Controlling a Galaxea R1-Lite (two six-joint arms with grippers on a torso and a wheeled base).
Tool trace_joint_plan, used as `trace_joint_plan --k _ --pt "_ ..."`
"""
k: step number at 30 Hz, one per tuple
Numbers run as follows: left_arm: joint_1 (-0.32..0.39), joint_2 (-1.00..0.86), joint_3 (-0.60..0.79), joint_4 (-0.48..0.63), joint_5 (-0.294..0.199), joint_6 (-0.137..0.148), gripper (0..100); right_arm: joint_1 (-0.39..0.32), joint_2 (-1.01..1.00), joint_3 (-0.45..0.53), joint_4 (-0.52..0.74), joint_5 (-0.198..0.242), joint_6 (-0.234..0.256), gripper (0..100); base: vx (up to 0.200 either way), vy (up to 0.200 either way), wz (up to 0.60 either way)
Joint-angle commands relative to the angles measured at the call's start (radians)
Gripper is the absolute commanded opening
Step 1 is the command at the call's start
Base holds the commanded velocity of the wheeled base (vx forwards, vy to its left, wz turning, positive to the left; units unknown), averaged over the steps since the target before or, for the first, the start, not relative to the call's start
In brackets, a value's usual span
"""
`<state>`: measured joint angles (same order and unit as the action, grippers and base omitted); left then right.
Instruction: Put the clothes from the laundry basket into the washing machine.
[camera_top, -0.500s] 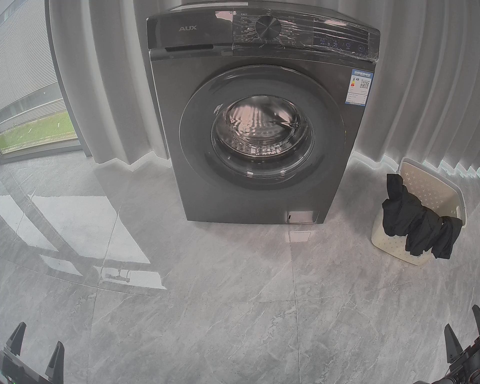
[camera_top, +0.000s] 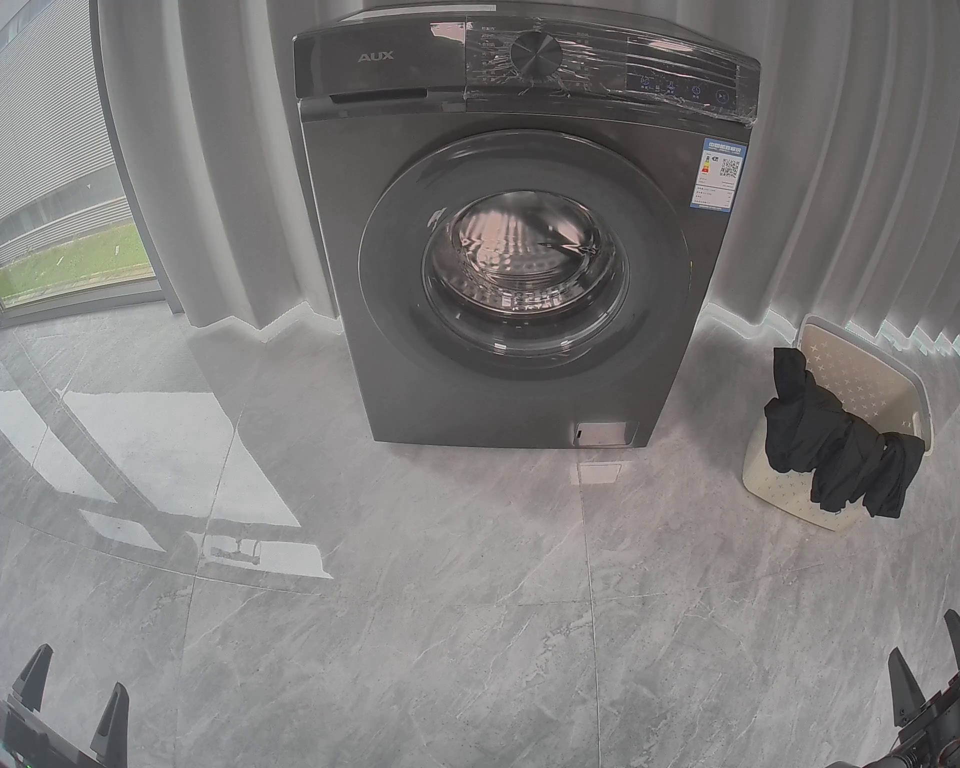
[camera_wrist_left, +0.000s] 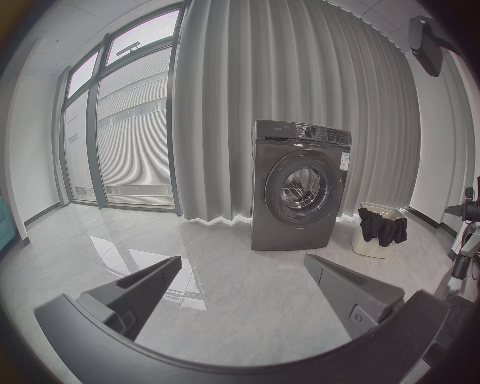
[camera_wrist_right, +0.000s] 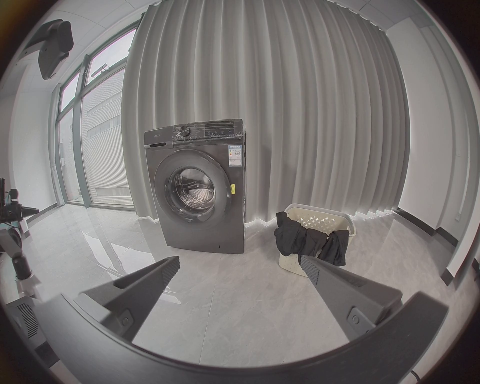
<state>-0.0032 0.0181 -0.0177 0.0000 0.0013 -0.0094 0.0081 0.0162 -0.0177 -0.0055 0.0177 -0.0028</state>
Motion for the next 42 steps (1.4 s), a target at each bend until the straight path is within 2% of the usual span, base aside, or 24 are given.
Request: trace_joint_plan --k 1,8,11,14,42 --pt "0.000 -0.013 0.018 0.000 0.000 0.000 100 0.001 -0.010 0.018 -0.001 -0.001 0.000 100 0.000 0.000 0.00" --pt "0.000 -0.013 0.018 0.000 0.000 -0.001 100 0.001 -0.010 0.018 -0.001 -0.001 0.001 100 0.000 0.000 0.00" --pt "0.000 -0.013 0.018 -0.002 0.003 -0.011 100 0.001 -0.010 0.018 -0.001 -0.001 0.001 100 0.067 0.000 0.00" --pt "0.002 -0.015 0.018 0.000 0.002 0.006 100 0.001 -0.010 0.018 -0.001 -0.001 0.001 100 0.133 0.000 0.00" --pt "0.000 -0.015 0.018 0.000 0.002 0.002 100 0.001 -0.010 0.018 -0.001 0.001 0.001 100 0.021 0.000 0.00"
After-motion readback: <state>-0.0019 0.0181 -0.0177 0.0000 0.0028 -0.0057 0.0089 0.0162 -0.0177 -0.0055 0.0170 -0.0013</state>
